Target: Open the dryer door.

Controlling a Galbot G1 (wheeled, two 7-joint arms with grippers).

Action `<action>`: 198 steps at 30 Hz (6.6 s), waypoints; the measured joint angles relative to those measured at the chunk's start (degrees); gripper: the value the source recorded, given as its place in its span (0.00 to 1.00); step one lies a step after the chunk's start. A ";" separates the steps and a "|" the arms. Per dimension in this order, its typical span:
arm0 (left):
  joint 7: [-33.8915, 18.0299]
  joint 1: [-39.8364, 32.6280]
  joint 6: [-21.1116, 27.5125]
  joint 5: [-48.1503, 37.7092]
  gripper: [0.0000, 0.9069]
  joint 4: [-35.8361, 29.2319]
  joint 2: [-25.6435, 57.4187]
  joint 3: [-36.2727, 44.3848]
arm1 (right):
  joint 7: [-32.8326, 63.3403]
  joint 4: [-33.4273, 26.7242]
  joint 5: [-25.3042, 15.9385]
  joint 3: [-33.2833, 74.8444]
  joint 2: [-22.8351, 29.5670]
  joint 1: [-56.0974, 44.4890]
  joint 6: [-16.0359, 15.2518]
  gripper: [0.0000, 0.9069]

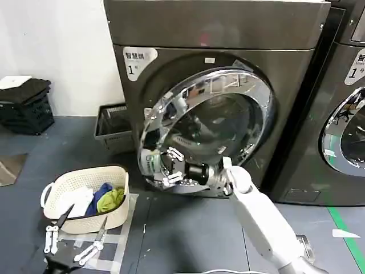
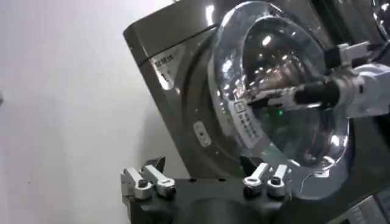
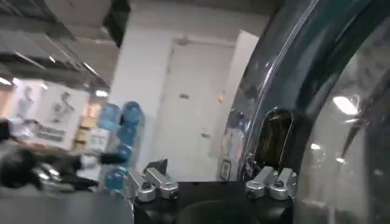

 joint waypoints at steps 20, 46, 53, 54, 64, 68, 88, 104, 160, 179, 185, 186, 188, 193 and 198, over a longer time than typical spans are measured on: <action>-0.73 -15.38 11.91 -9.63 1.00 5.19 14.27 4.17 | -8.34 7.34 1.59 6.55 -8.12 -8.21 -1.29 1.00; 1.10 -30.79 13.07 -20.76 1.00 14.10 32.03 14.71 | -5.37 16.05 2.35 32.20 -12.76 -32.82 0.97 1.00; 1.40 -36.27 12.95 -22.73 1.00 16.40 35.31 19.48 | -3.93 20.44 4.69 44.14 -10.97 -43.86 4.38 1.00; 1.54 -37.24 12.90 -23.16 1.00 16.80 35.71 20.31 | -3.93 21.11 5.11 45.93 -10.63 -45.55 4.82 1.00; 2.06 -46.95 12.57 -25.13 1.00 20.49 37.29 30.54 | 1.02 27.06 4.47 61.00 -5.01 -61.67 12.10 1.00; 2.12 -50.93 12.53 -25.56 1.00 21.94 36.64 34.91 | 8.98 29.00 0.37 65.12 -1.31 -65.85 16.70 1.00; 2.34 -66.55 12.45 -26.02 1.00 27.85 31.46 52.32 | 56.17 32.96 -20.04 83.15 12.40 -71.79 6.59 1.00; 2.38 -74.81 13.10 -24.94 1.00 32.74 24.77 62.08 | 74.43 30.33 -30.86 102.22 19.92 -67.32 -8.10 1.00; -1.23 -98.29 17.92 -26.42 1.00 65.90 -6.71 81.81 | 88.80 21.86 -40.10 122.75 19.86 -72.87 -7.32 1.00; -1.09 -99.71 18.32 -26.41 1.00 70.31 -6.69 81.58 | 88.49 16.01 -40.18 124.61 19.87 -74.01 -5.48 1.00; -0.76 -98.54 21.70 -27.03 1.00 66.69 -6.69 81.61 | 88.23 14.46 -40.37 124.64 19.87 -73.97 -4.69 1.00; -0.75 -98.23 22.15 -27.09 1.00 65.83 -6.69 81.61 | 88.19 14.25 -40.48 124.62 19.87 -73.96 -4.51 1.00; -0.78 -97.85 22.88 -27.22 1.00 64.01 -6.69 81.60 | 88.18 13.74 -40.65 124.58 19.53 -73.82 -4.41 1.00; -0.82 -95.75 24.21 -27.54 1.00 58.10 -6.37 81.10 | 88.15 13.32 -41.37 124.47 17.13 -73.06 -5.64 1.00; -0.30 -94.06 25.05 -28.16 1.00 51.85 -0.19 80.27 | 87.61 12.90 -41.04 124.26 15.42 -72.55 -6.26 1.00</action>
